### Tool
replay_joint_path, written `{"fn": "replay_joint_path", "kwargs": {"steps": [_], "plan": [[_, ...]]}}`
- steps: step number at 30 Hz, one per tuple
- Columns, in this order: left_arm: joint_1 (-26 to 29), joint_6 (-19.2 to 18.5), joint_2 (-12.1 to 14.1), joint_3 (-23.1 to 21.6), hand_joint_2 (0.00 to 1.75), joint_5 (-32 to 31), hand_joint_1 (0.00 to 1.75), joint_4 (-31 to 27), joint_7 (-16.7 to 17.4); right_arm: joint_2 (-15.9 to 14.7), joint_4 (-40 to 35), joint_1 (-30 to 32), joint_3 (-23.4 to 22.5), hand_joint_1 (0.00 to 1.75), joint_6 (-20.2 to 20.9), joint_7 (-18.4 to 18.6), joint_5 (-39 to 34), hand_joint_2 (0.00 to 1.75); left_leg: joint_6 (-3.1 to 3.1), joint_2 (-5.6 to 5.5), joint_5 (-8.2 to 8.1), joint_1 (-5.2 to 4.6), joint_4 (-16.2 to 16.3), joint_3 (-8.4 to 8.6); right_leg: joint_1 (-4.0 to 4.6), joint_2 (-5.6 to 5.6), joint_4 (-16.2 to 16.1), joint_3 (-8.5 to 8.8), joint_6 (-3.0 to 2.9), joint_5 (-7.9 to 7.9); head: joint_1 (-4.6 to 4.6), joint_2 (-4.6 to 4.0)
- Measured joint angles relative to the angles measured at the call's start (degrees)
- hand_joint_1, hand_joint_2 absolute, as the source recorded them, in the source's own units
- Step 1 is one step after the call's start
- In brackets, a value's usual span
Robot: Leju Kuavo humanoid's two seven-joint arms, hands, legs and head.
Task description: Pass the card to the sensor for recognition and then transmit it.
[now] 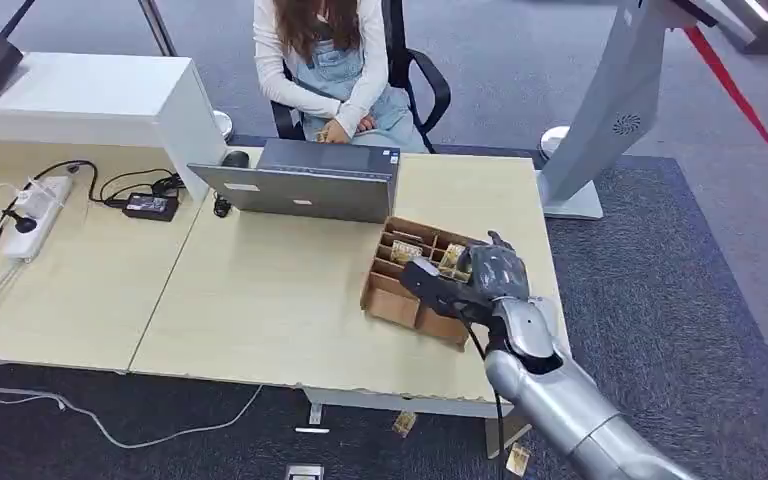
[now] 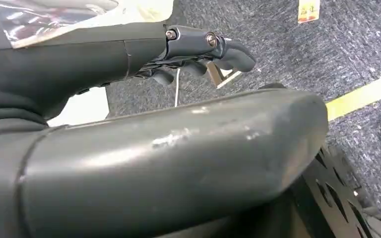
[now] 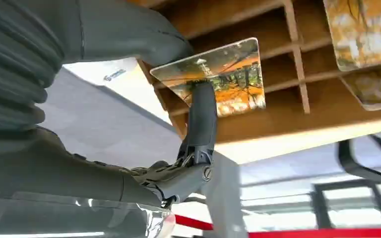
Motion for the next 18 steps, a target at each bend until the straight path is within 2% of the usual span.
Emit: {"fn": "replay_joint_path", "kwargs": {"steps": [3,7,18], "plan": [[0.0,0.0,0.0,-0.1,0.00,0.0,0.00,0.0,-0.1,3.0,1.4,-3.6,0.1,1.01,3.8,2.3,0.0,1.75,-0.06,-0.01,0.06,0.04,0.0,0.00,0.01,-0.01,0.0,-0.07,-0.01,0.00,0.00,0.00],[0.0,0.0,0.0,-0.1,0.00,0.0,0.00,0.0,-0.2,5.4,3.1,-5.6,0.1,0.99,4.4,2.1,0.2,1.75,-0.08,-0.08,0.07,0.09,0.0,-0.04,0.07,-0.05,0.0,-0.05,-0.01,0.00,0.00,0.00],[-0.1,-0.1,0.0,-0.2,0.00,0.0,0.00,0.0,-0.6,7.2,5.2,-5.9,-0.3,0.99,4.9,1.1,1.6,1.75,-0.08,-0.10,0.06,0.07,0.0,-0.05,0.06,-0.04,0.0,-0.07,-0.01,0.00,0.00,0.00]]}}
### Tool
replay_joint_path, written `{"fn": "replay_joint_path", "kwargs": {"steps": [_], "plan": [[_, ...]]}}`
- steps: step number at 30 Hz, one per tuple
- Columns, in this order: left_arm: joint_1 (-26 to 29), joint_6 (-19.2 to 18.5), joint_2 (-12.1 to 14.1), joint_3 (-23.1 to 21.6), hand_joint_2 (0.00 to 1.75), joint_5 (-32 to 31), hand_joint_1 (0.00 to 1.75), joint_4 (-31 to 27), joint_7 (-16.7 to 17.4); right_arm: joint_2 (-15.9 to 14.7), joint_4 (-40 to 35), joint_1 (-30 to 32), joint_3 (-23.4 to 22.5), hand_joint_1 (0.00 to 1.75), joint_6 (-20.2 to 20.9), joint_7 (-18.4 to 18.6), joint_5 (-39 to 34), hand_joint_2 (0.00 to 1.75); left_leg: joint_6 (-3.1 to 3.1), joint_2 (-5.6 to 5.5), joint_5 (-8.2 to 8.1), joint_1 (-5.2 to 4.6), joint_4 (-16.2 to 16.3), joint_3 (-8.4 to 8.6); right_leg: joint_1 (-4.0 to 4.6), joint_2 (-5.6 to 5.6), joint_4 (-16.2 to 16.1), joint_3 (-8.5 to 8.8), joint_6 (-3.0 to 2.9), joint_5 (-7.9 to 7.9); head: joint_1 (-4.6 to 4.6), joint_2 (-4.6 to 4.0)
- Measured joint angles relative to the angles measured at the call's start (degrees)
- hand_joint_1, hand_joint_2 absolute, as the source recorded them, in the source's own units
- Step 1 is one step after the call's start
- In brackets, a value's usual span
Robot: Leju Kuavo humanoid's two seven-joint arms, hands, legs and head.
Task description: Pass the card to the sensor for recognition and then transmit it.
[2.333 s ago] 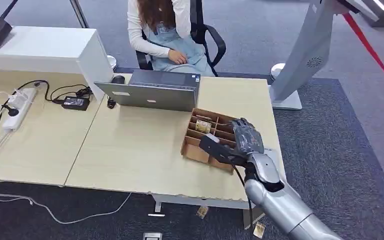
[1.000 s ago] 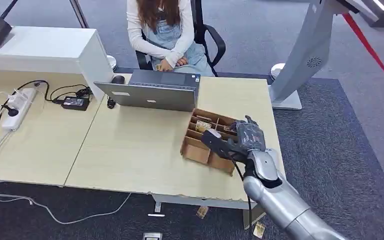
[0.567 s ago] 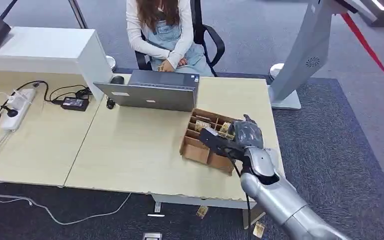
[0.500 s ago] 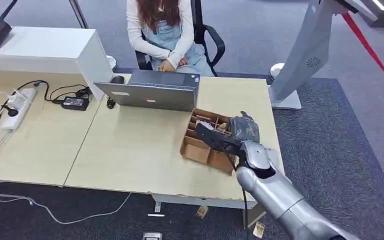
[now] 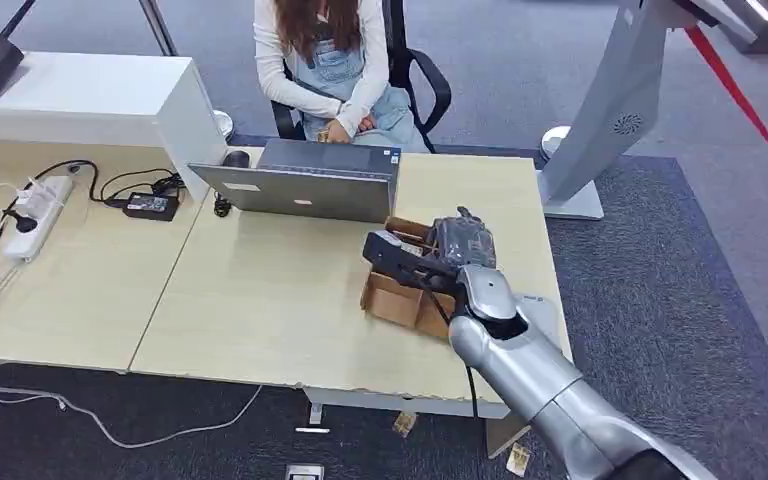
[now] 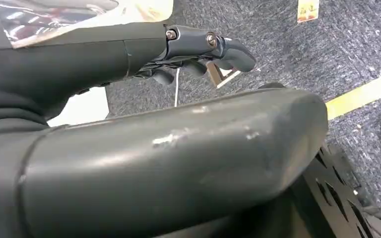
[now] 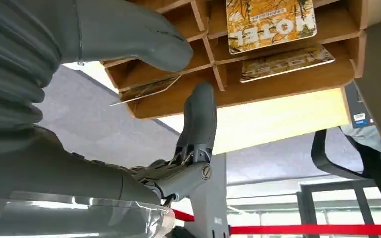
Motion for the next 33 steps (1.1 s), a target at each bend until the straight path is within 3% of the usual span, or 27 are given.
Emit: {"fn": "replay_joint_path", "kwargs": {"steps": [20,33], "plan": [[0.0,0.0,0.0,-0.3,0.00,0.3,0.00,0.0,-0.1,0.5,1.3,-0.1,-0.2,1.15,0.5,0.0,0.3,1.75,0.00,-0.01,0.00,0.01,0.0,0.00,0.00,0.00,0.0,0.00,0.00,0.00,0.00,0.00],[-0.2,0.0,0.0,-0.8,0.00,0.2,0.00,0.0,-0.3,0.7,1.3,-0.2,-0.3,0.93,0.0,0.3,1.1,1.75,0.00,0.00,0.00,0.02,0.0,0.01,0.01,0.00,0.0,-0.01,-0.01,0.00,0.00,0.00]]}}
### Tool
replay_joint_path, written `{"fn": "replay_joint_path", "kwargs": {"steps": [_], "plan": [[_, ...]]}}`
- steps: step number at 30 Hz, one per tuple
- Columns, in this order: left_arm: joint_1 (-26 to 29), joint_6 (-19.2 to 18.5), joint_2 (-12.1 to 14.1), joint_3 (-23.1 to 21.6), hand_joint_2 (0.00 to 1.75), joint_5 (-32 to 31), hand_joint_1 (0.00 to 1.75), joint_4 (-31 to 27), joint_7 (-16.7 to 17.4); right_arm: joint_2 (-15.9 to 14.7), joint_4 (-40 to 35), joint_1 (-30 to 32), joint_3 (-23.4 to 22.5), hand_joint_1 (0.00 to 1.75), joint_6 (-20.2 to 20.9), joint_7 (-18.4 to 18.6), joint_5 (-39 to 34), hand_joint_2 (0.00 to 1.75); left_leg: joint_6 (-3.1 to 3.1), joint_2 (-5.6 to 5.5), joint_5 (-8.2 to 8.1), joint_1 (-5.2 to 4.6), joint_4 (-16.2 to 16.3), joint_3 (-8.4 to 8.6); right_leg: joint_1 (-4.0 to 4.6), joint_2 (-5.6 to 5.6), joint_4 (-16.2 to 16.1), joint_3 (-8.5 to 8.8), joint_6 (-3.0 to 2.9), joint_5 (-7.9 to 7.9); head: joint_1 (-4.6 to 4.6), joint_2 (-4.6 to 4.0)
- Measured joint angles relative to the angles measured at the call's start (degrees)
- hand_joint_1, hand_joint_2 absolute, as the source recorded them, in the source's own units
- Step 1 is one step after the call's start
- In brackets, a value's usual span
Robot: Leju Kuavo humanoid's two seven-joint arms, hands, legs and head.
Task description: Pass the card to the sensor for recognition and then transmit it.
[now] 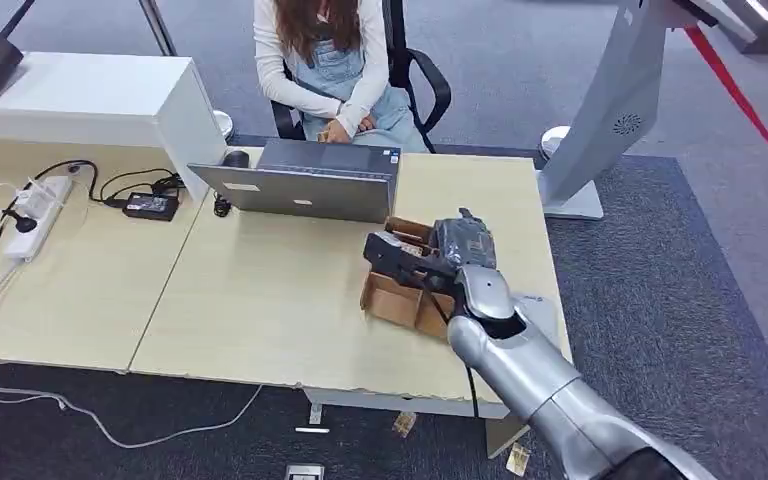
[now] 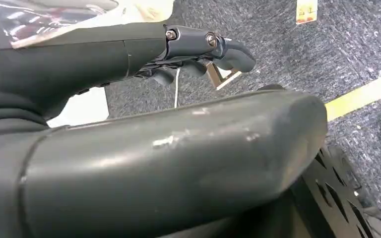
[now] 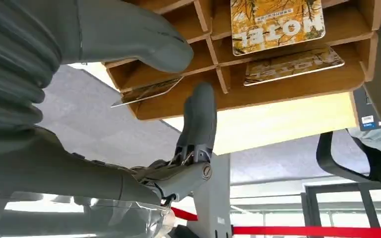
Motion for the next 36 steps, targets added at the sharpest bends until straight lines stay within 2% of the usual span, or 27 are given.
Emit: {"fn": "replay_joint_path", "kwargs": {"steps": [1,4,5,13,36], "plan": [[0.0,0.0,0.0,0.0,0.00,0.0,0.00,0.0,0.0,0.0,0.0,0.0,0.0,0.86,0.0,0.0,0.0,1.75,0.00,0.00,0.00,0.00,0.0,0.00,0.00,0.00,0.0,0.00,0.00,0.00,0.00,0.00],[0.0,0.0,0.0,-0.1,0.00,0.0,0.00,0.0,0.0,0.1,0.0,0.0,0.0,0.14,-0.5,0.0,0.0,1.75,0.00,0.00,0.00,0.00,0.0,0.00,0.00,0.00,0.0,0.00,0.00,0.00,0.00,0.00],[0.0,0.0,0.0,-0.1,0.00,0.0,0.00,0.0,0.0,0.1,0.0,0.0,-0.1,0.00,-0.8,0.0,0.0,1.75,0.00,0.00,0.00,0.00,0.0,0.00,0.00,0.00,0.0,0.00,0.00,0.00,0.00,0.00],[-0.1,0.0,0.0,-0.3,0.00,0.0,0.00,0.0,0.0,0.0,-0.3,0.0,-0.5,0.00,-2.7,0.1,0.1,1.75,0.00,0.00,0.00,0.00,0.0,0.00,0.00,0.00,0.0,0.00,0.00,0.00,0.00,0.00],[-0.1,0.0,0.0,-0.5,0.00,0.1,0.00,0.0,0.0,0.0,-1.2,0.1,-1.4,0.00,-2.8,0.2,0.2,1.75,0.00,0.01,0.00,0.00,0.0,-0.01,0.00,0.00,0.0,-0.02,0.00,0.00,0.00,0.00]]}}
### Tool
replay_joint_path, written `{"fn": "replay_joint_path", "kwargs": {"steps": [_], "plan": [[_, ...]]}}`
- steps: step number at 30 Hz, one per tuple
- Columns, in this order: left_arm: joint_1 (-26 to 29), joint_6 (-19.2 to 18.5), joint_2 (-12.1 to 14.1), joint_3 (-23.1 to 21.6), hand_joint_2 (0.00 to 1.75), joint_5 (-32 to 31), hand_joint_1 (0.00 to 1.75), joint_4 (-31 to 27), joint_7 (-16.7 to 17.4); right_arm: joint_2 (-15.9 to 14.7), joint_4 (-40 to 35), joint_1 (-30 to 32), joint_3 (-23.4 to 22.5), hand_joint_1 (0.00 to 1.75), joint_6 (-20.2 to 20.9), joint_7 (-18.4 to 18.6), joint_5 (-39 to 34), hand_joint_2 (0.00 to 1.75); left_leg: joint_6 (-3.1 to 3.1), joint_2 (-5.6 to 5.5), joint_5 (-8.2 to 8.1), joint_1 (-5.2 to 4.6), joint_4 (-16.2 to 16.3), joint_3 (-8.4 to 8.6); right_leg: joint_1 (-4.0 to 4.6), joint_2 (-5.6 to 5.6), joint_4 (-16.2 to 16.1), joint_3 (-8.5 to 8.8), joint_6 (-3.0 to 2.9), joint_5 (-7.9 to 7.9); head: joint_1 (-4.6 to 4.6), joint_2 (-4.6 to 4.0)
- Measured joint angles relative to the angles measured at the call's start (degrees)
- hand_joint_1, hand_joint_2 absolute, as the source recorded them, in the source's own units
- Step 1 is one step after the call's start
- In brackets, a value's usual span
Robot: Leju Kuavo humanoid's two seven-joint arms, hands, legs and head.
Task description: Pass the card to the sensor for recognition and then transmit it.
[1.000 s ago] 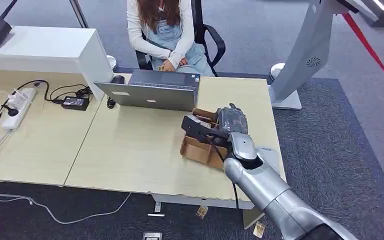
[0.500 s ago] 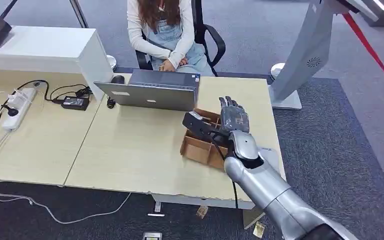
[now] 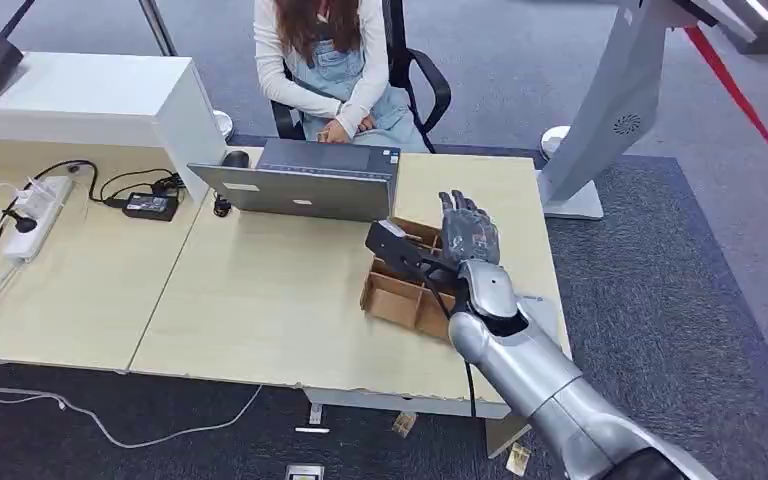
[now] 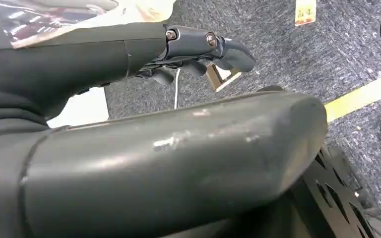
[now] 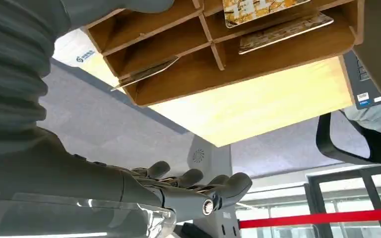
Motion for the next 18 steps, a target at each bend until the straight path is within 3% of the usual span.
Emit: {"fn": "replay_joint_path", "kwargs": {"steps": [6,9,11,12,13,18], "plan": [[0.0,0.0,0.0,0.0,0.00,0.0,0.00,0.0,0.0,0.0,0.0,0.0,0.0,0.00,0.4,0.7,0.1,1.75,0.00,0.00,0.00,0.00,0.0,0.00,0.00,0.00,0.0,0.00,0.00,0.00,0.00,0.00],[0.0,0.0,0.0,0.0,0.00,0.1,0.00,0.0,0.1,0.0,0.0,0.0,0.0,0.12,0.5,1.3,0.5,1.75,0.00,0.00,0.00,0.00,0.0,0.00,0.00,0.00,0.0,0.00,0.00,0.00,0.00,0.00],[0.0,0.0,0.0,0.0,0.00,0.1,0.00,0.0,0.2,-0.3,0.0,0.5,-0.1,0.51,-0.5,0.5,0.9,1.75,0.00,0.00,0.00,0.00,0.0,0.04,0.00,0.00,0.0,-0.03,0.00,0.00,-0.02,0.00],[0.0,0.0,0.0,0.0,0.00,0.1,0.00,0.0,0.2,-1.2,-0.2,1.7,-0.2,0.65,-2.9,-1.4,0.9,1.75,0.00,-0.01,0.00,0.01,0.0,0.06,0.00,-0.02,0.0,0.05,0.01,-0.01,0.00,0.00],[0.0,0.0,0.0,0.0,0.00,0.1,0.00,0.0,0.2,-1.9,-0.8,3.3,-0.1,1.29,-5.0,-3.2,0.8,1.75,0.00,-0.04,-0.01,0.02,0.0,0.04,0.01,-0.08,0.0,0.06,0.02,-0.03,0.00,0.00],[0.0,0.0,0.0,0.0,0.00,0.1,0.00,0.0,0.7,-5.5,-1.3,7.5,-0.1,1.52,-6.7,-4.2,0.0,1.75,0.03,0.03,-0.04,-0.09,0.0,-0.01,0.00,0.01,0.0,0.01,0.01,-0.01,0.00,0.00]]}}
